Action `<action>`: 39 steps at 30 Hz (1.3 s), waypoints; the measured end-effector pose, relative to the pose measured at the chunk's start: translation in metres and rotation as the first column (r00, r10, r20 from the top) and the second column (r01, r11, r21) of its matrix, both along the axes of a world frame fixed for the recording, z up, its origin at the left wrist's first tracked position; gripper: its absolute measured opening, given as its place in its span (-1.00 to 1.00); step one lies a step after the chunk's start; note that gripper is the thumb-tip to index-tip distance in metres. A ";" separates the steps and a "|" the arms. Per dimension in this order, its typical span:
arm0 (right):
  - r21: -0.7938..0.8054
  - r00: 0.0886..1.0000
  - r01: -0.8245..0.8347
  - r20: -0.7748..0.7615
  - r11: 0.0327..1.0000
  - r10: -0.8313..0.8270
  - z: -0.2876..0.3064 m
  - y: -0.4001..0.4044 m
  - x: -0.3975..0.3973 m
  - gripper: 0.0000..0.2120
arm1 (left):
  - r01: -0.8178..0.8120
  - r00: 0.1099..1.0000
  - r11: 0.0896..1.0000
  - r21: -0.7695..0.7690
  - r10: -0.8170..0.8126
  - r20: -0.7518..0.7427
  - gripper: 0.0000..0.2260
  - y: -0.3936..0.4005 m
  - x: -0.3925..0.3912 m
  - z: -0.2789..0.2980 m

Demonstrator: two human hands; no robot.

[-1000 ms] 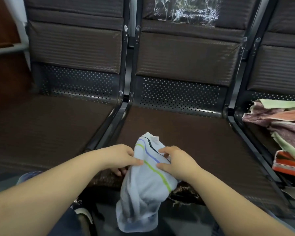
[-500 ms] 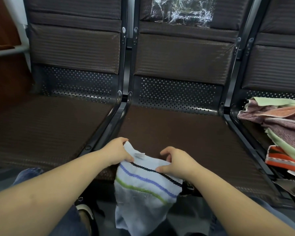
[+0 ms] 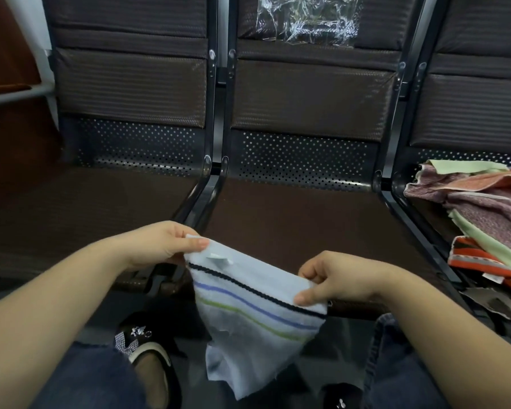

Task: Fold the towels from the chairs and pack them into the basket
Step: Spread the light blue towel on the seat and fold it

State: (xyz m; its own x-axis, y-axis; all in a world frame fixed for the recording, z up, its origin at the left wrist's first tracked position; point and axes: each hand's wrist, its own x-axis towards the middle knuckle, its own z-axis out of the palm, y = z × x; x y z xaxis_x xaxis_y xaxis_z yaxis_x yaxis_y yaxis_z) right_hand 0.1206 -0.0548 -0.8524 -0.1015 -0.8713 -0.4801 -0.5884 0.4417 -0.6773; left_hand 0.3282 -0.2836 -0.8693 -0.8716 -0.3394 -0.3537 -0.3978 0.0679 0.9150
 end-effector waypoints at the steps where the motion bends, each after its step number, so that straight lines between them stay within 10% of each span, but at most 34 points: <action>1: 0.018 0.999 0.005 -0.040 1.000 -0.005 0.003 0.003 -0.001 -0.88 | -0.017 1.000 1.000 -0.010 0.017 -0.008 -0.30 -0.002 0.003 0.000; 9: 0.326 0.950 0.142 -0.310 0.935 -0.036 0.011 0.050 -0.043 -0.80 | 0.012 0.974 0.999 0.035 -0.020 0.225 -0.41 -0.021 0.042 0.005; 12: 0.241 0.959 0.217 -0.235 0.946 -0.160 0.011 0.063 -0.054 -0.83 | 0.025 0.929 0.997 0.077 -0.052 0.365 -0.28 -0.028 0.052 0.000; 19: 0.281 0.835 0.377 0.309 0.883 -0.455 -0.005 0.083 -0.080 -0.53 | 0.144 0.764 0.987 0.068 -0.155 0.626 -0.80 -0.023 0.033 -0.002; 25: 0.177 0.786 0.604 0.034 0.778 -0.618 -0.019 0.067 -0.081 -0.79 | 0.012 0.880 0.993 -0.117 0.045 0.473 -0.79 -0.027 0.019 -0.011; 32: 0.280 0.774 0.489 -0.577 0.826 -0.262 0.018 0.034 -0.072 -0.69 | 0.147 0.882 0.845 -0.514 0.124 0.456 -0.65 -0.035 -0.009 -0.007; 36: 0.289 0.760 0.628 -0.427 0.723 -0.490 0.027 0.027 -0.083 -0.60 | 0.020 0.887 0.887 -0.462 0.197 0.418 -0.71 -0.035 -0.030 -0.016; 39: 0.119 0.562 0.826 -0.110 0.551 -0.820 0.009 0.018 -0.090 -0.71 | -0.235 0.900 0.935 -0.267 0.313 0.303 -0.77 -0.031 -0.047 -0.023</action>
